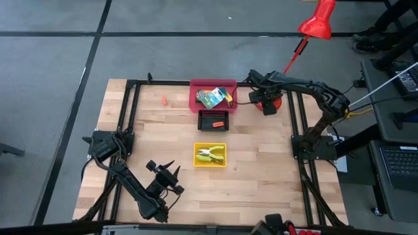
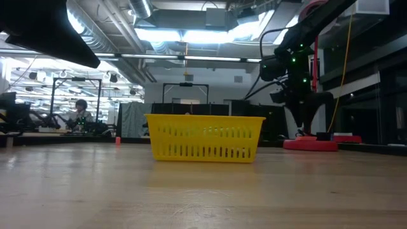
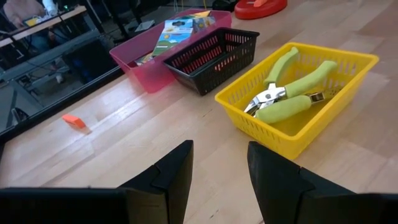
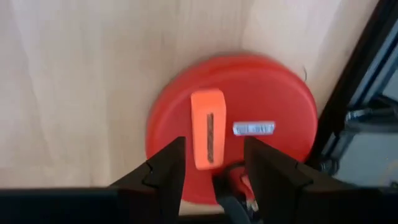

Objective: Pick & Place School Supplies
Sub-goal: Put the orange eraser into the black bin

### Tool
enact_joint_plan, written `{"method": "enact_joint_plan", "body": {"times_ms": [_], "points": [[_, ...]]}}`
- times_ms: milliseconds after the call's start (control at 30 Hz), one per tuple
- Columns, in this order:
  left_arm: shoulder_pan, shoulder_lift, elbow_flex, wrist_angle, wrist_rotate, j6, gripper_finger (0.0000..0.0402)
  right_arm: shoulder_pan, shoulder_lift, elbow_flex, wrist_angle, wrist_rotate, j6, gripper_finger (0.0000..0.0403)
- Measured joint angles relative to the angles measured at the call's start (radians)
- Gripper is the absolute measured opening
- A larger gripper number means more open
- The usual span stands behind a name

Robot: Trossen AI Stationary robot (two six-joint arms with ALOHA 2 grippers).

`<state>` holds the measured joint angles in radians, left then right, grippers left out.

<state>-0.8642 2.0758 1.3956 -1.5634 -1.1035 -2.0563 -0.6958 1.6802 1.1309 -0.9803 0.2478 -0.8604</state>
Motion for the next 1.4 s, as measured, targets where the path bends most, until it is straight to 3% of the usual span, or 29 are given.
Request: {"method": "enact_joint_plan", "body": {"times_ms": [433,867,1000,1233,1400], "points": [[0.000,0.000,0.000,0.001,0.004,0.000,0.0150,-0.015,0.101,0.000,0.057,-0.020,-0.032,0.0166],[0.000,0.000,0.000,0.028,0.016,0.018,0.0150,-0.073,0.103,0.000,0.060,-0.034,-0.041,0.0163],[0.000,0.000,0.000,0.034,0.017,0.018,0.0150,-0.073,0.103,0.000,0.057,-0.036,-0.041,0.0139],[0.000,0.000,0.000,0.038,0.017,0.020,0.0150,-0.073,0.101,0.001,0.033,-0.036,-0.039,0.0064],[0.000,0.000,0.000,0.038,0.017,0.020,0.0150,-0.061,0.101,0.002,0.026,-0.031,-0.036,0.0060]]}}
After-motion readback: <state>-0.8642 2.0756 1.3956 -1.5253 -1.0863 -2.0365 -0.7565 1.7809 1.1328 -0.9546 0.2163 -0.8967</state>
